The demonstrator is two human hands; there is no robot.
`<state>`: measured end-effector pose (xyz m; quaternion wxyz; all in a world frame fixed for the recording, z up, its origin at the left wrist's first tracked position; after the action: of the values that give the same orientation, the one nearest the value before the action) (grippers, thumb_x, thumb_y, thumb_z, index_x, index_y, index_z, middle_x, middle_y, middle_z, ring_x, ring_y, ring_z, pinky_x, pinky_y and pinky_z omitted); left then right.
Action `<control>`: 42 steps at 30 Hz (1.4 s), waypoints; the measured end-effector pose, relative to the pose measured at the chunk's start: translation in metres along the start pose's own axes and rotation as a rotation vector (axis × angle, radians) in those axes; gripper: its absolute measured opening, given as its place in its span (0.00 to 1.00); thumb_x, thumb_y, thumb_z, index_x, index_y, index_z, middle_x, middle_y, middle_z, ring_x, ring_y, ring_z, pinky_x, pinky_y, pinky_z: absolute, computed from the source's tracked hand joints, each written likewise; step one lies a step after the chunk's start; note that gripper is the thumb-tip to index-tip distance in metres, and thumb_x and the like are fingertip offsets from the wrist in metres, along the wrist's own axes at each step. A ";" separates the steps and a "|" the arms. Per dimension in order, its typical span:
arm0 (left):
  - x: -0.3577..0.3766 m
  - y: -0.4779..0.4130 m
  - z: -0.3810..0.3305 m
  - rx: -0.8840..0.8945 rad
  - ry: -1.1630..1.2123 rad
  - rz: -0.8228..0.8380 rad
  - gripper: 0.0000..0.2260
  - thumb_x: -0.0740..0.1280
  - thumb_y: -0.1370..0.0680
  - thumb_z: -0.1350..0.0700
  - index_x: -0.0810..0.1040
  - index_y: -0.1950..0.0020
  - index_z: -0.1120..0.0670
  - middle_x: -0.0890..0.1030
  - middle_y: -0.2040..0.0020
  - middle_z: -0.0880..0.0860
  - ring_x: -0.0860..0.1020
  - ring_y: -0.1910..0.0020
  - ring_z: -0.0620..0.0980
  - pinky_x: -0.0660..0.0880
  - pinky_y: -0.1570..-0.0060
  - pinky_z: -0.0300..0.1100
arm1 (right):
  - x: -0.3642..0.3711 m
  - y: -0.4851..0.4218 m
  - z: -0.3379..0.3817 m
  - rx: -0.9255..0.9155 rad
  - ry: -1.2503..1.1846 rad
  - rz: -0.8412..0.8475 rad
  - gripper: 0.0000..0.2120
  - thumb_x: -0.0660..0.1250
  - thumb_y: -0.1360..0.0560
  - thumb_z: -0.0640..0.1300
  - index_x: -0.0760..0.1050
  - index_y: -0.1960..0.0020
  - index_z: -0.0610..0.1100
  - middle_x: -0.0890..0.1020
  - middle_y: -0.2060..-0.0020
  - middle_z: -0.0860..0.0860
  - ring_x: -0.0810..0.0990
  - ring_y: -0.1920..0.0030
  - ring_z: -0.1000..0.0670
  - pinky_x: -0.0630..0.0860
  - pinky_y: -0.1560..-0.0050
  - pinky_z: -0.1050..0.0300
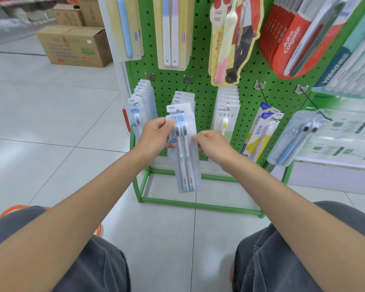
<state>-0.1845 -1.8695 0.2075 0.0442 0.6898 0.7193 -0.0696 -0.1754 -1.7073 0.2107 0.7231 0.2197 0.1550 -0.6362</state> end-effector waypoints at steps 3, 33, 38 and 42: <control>-0.006 -0.006 -0.003 0.013 0.074 -0.072 0.12 0.61 0.17 0.52 0.77 0.49 0.60 0.69 0.54 0.54 0.70 0.56 0.53 0.80 0.63 0.37 | 0.012 0.001 -0.010 0.058 0.051 0.114 0.12 0.53 0.23 0.38 0.73 0.57 0.38 0.72 0.60 0.44 0.69 0.59 0.47 0.67 0.57 0.52; -0.005 0.013 -0.026 0.087 -0.158 0.003 0.30 0.67 0.21 0.61 0.59 0.23 0.47 0.74 0.45 0.43 0.82 0.48 0.55 0.80 0.49 0.57 | 0.041 0.032 -0.028 0.066 0.049 0.299 0.54 0.78 0.31 0.48 0.41 0.21 0.56 0.74 0.46 0.48 0.78 0.48 0.49 0.74 0.52 0.59; -0.010 0.010 -0.027 0.118 -0.060 -0.072 0.12 0.65 0.19 0.62 0.71 0.40 0.48 0.79 0.47 0.43 0.80 0.47 0.44 0.81 0.50 0.47 | 0.036 0.029 -0.023 0.027 0.061 0.307 0.38 0.77 0.30 0.40 0.60 0.27 0.50 0.80 0.54 0.53 0.82 0.55 0.52 0.81 0.55 0.58; -0.007 0.010 -0.028 0.041 0.046 -0.015 0.11 0.62 0.18 0.61 0.73 0.39 0.47 0.83 0.47 0.44 0.83 0.50 0.44 0.81 0.50 0.47 | 0.018 0.018 -0.015 -0.009 0.284 0.348 0.12 0.73 0.26 0.40 0.77 0.44 0.42 0.84 0.51 0.48 0.84 0.55 0.45 0.82 0.51 0.49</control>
<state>-0.1735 -1.8712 0.2359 0.0128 0.6866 0.7237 -0.0689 -0.1546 -1.7133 0.1911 0.7939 0.3275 0.2178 -0.4638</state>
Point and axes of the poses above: each hand's wrist, its own y-axis away from the middle knuckle, its own x-axis out of the palm, z = x × y, the point moved 1 cm from there along -y, towards the middle knuckle
